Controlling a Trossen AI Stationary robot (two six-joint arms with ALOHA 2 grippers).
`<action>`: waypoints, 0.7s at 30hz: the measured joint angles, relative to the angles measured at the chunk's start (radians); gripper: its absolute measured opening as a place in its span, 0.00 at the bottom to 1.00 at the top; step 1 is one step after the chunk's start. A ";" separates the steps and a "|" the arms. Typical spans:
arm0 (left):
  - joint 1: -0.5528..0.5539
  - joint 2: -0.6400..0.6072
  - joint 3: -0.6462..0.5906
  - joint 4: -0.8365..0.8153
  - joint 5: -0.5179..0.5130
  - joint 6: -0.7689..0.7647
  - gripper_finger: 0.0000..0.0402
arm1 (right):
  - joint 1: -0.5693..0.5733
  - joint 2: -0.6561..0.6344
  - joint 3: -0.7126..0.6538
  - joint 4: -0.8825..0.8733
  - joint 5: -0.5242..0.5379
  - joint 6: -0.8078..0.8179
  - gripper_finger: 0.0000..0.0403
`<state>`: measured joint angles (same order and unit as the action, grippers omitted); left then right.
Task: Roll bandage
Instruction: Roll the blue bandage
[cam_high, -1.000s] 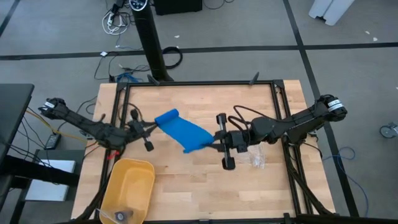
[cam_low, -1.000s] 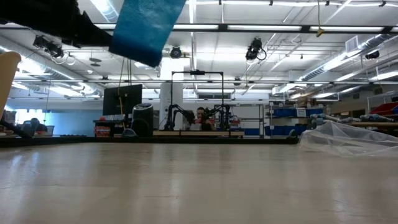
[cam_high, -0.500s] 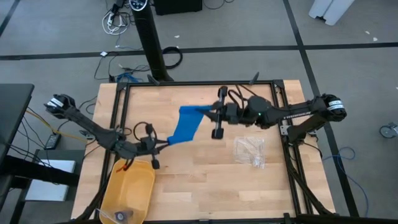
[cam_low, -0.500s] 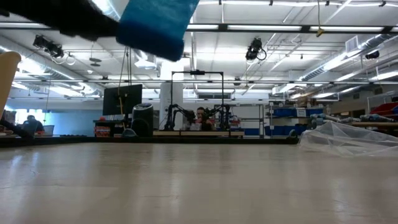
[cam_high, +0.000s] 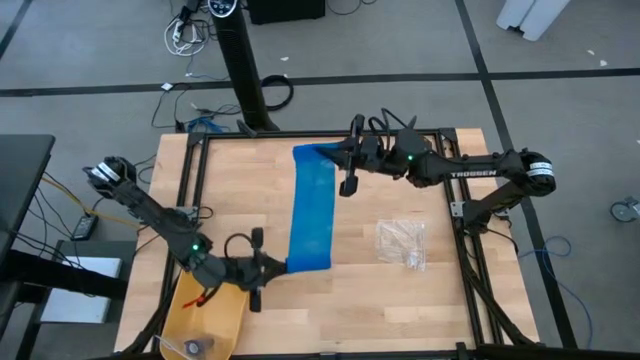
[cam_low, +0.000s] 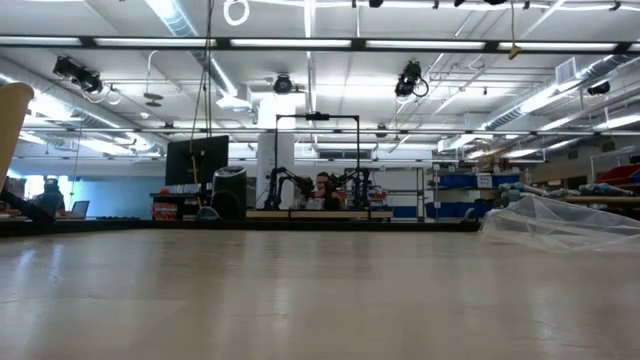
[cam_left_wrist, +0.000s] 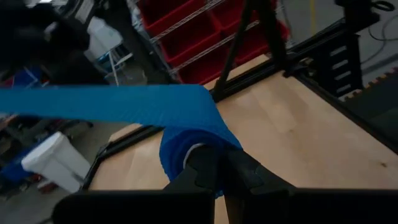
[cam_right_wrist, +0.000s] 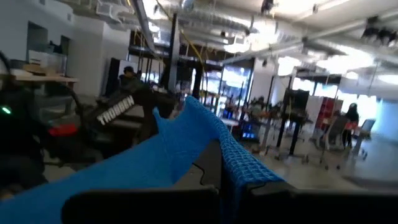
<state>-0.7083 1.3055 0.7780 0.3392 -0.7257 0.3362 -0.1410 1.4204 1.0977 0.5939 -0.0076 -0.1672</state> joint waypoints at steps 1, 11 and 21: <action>-0.003 0.009 0.013 -0.002 0.001 0.017 0.03 | -0.006 0.000 0.000 -0.018 -0.006 0.012 0.00; -0.037 0.012 0.115 0.009 -0.044 0.175 0.03 | -0.010 0.001 -0.005 -0.236 -0.015 0.061 0.00; -0.036 0.012 0.139 0.003 -0.068 0.213 0.03 | -0.009 0.002 -0.057 -0.279 0.023 0.061 0.23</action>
<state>-0.7444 1.3170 0.9169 0.3419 -0.7937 0.5495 -0.1505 1.4223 1.0405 0.3148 0.0153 -0.1059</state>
